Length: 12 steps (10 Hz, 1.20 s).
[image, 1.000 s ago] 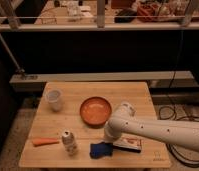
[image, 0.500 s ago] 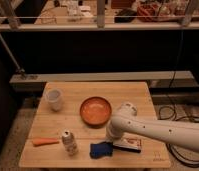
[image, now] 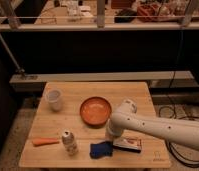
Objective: Wipe the white sponge on the table
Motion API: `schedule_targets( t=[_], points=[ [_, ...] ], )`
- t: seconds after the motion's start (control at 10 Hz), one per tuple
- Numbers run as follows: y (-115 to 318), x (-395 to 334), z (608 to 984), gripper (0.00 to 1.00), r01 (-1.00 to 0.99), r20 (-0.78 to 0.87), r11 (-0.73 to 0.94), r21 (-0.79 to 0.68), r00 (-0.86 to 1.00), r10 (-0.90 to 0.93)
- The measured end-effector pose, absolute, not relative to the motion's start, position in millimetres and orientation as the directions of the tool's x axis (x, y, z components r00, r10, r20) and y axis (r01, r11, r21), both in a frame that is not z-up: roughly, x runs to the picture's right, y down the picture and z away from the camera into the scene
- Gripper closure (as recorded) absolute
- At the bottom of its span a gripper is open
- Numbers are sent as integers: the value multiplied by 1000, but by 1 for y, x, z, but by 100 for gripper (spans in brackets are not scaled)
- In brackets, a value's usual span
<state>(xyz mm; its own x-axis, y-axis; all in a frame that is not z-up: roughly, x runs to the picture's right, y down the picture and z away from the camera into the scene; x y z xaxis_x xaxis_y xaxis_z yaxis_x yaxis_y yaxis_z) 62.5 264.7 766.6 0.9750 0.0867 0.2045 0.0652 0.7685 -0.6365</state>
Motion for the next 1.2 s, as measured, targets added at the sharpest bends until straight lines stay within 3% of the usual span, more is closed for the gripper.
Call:
schedule_targets(
  t=[0.5,0.6,1.2],
  points=[
    [280,38,752,26,178,246,733,-656,969,-15],
    [289,34,756,21,189,246,726,-661,969,-29],
    [300,26,757,20,212,257,723,-657,965,-50]
  ],
)
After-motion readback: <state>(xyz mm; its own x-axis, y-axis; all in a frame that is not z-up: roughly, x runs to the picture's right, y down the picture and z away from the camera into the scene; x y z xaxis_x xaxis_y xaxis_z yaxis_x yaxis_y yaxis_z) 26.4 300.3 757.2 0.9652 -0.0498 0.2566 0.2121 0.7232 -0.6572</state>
